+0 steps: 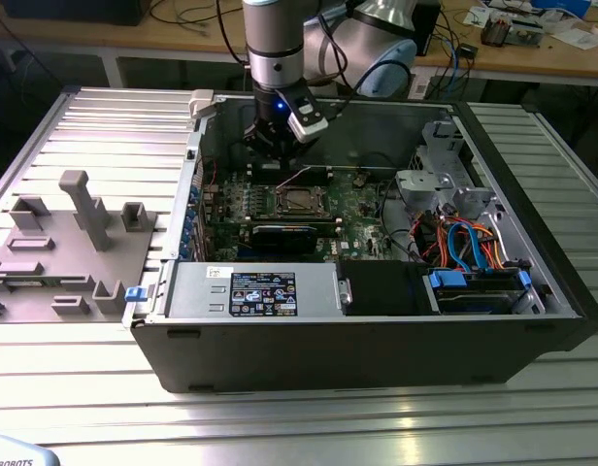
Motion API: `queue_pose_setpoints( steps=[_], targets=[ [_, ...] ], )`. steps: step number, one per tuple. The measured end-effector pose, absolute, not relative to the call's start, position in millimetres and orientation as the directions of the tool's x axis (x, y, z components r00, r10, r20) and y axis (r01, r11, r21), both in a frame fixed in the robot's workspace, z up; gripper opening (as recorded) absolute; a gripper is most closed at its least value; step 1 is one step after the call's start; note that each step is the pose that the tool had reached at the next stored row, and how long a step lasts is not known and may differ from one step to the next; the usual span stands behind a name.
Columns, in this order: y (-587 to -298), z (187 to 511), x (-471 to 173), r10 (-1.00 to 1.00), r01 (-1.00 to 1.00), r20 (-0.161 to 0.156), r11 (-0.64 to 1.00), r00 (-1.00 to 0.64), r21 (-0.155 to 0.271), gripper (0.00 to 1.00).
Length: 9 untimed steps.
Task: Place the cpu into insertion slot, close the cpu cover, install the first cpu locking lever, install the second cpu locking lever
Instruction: 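Install the first cpu locking lever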
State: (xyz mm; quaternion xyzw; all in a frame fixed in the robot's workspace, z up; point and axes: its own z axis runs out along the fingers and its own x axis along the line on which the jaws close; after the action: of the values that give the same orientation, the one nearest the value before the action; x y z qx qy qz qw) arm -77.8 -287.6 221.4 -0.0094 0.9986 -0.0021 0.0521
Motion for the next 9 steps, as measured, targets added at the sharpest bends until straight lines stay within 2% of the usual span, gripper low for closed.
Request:
queue_pose_setpoints(
  steps=[3, 9],
  targets=[
    [-287.7, 221.3, -77.8, -0.022, -0.019, -0.104, 0.999, -0.994, -0.033, 0.11],
    [-287.7, 220.0, -76.1, -0.075, -0.072, -0.103, 0.997, -0.992, -0.033, 0.11]
  ],
)
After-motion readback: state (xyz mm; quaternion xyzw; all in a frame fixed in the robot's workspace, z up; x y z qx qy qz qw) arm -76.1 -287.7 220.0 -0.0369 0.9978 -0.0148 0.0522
